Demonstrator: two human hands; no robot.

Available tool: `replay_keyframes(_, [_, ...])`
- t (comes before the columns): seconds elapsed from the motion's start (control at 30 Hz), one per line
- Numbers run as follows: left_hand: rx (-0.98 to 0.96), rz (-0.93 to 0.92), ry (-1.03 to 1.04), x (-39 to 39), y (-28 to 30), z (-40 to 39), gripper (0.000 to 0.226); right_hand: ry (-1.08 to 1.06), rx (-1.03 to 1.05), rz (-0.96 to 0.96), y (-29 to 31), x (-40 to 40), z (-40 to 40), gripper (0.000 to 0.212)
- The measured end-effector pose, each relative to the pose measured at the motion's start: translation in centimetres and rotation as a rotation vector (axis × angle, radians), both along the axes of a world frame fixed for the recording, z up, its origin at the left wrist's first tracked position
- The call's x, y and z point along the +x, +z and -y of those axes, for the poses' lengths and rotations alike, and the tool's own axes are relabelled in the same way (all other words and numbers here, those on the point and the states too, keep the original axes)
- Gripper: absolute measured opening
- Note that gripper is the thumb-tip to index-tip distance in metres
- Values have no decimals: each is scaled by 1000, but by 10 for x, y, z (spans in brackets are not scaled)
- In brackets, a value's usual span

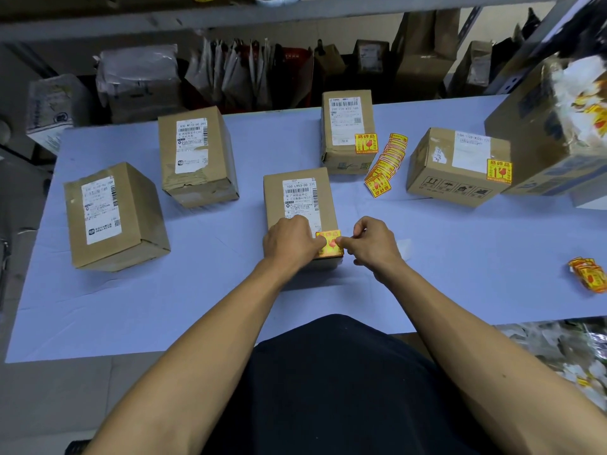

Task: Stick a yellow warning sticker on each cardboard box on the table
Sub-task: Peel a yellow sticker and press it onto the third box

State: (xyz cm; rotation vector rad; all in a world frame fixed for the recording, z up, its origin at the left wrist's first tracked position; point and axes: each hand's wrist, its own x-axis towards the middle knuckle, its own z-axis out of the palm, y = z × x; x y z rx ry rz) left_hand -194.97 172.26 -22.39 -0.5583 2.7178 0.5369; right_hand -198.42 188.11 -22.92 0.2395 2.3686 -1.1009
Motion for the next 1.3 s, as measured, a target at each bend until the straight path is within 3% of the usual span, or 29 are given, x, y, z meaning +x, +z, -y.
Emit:
replay_keyframes(0.1, [-134,-50,-17,5,1,14,41,39,36,57,-4,-4,-9,44])
replay_keyframes(0.23, [-169,-260,-128,25,-12,28,51,64,-36,134,-15,-1,-4,59])
replay_keyframes(0.4, [44,-87,-40,37,-35,25,67,116,-126,130,-21,15,21,70])
replay_keyframes(0.53, [179,-157,-9,42,-42,25,67,230,-245,184,-30,26,10,80])
replay_keyframes(0.63, [298,-258,83,39,-43,28,69,159,-314,247,-34,21,4,84])
replay_keyframes(0.73, [488,-300,365,29,-41,30,73,-39,-332,263,-33,6,8,80])
replay_keyframes(0.83, [732,-239,621,16,-41,34,74,-13,-344,225,-30,-6,22,78])
replay_keyframes(0.97, [804,-225,613,11,-49,37,65,113,-326,113,-32,-10,33,45])
replay_keyframes(1.3, [858,-244,620,16,-57,39,73,153,-370,140,-39,-7,36,55])
